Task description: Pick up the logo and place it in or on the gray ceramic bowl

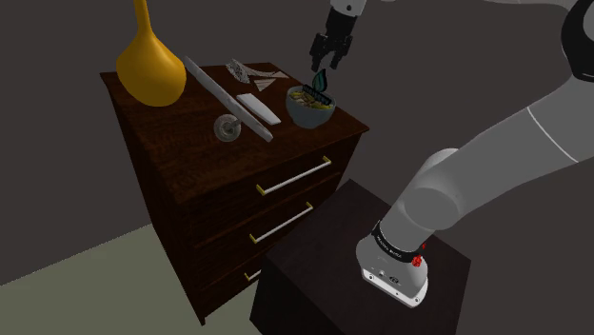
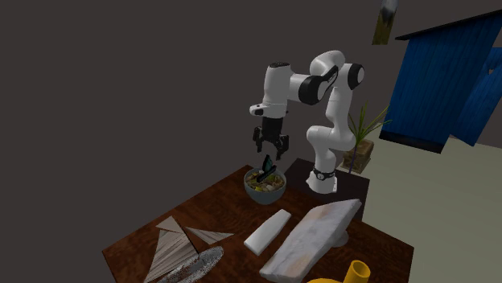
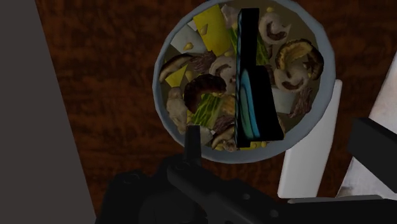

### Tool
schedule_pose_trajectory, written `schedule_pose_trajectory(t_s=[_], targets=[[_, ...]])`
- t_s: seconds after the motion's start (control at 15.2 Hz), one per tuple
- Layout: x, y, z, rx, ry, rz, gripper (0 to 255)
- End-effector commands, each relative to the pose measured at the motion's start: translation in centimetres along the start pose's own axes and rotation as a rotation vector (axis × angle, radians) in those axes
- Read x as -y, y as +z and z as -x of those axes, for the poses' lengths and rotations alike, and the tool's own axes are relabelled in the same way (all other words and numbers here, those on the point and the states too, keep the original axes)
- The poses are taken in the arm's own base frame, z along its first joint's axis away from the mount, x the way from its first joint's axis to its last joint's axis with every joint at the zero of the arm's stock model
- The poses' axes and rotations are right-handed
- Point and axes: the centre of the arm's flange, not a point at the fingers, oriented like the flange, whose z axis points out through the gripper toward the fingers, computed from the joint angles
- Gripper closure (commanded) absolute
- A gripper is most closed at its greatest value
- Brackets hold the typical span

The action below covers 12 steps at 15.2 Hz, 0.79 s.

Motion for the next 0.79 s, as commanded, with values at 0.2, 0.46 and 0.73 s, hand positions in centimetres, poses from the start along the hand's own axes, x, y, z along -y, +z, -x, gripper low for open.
schedule_pose_trajectory(t_s=[0.2,0.46,0.73], targets=[[0.0,-5.0,0.0,0.0,0.0,0.0,0],[0.0,-5.0,0.0,0.0,0.0,0.0,0],[0.0,-5.0,0.0,0.0,0.0,0.0,0]])
